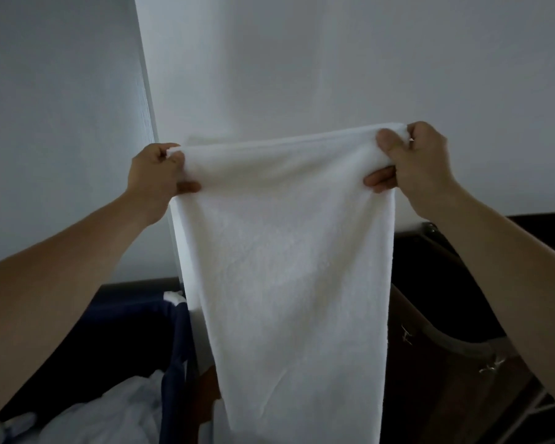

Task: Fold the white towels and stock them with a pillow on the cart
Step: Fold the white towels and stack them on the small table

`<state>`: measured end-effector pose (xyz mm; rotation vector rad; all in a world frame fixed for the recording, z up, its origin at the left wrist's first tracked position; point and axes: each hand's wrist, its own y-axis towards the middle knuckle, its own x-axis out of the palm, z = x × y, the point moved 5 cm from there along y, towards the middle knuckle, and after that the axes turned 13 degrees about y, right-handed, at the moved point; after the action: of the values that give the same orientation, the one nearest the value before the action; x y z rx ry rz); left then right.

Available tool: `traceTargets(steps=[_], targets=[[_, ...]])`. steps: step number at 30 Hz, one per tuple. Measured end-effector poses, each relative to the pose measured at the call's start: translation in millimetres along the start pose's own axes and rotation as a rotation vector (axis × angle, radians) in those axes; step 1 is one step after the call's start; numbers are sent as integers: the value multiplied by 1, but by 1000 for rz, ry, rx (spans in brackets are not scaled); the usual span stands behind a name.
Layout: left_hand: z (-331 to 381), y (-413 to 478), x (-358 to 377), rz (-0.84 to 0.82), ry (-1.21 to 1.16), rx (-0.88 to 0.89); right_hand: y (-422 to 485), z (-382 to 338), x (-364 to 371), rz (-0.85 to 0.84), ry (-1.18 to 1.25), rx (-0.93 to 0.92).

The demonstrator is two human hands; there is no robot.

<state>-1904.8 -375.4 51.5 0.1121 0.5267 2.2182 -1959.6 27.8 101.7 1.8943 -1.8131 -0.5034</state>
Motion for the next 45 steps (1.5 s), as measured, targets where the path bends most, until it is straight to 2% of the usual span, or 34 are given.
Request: traceTargets(steps=[4, 13, 17, 22, 27, 31, 37, 42, 45], targets=[[4, 1, 7, 20, 0, -42, 7, 24, 0, -23, 33, 66], [60, -7, -18, 188, 25, 18, 16, 1, 5, -85, 192, -63], [77, -38, -31, 203, -6, 55, 1, -5, -1, -103, 229, -55], [61, -111, -46, 95, -19, 17, -53, 8, -24, -138, 188, 57], [10, -219, -67, -44, 42, -75, -146, 37, -61, -162, 58, 199], [-45, -311, -83, -256, 116, -233, -234, 74, -95, -162, -77, 338], [-124, -423, -80, -454, 361, -461, -344, 136, -127, -269, -181, 679], [-157, -444, -75, -474, 430, -579, -368, 158, -138, -437, -458, 669], [-169, -426, -67, -488, 492, -610, -352, 179, -139, -504, -522, 677]])
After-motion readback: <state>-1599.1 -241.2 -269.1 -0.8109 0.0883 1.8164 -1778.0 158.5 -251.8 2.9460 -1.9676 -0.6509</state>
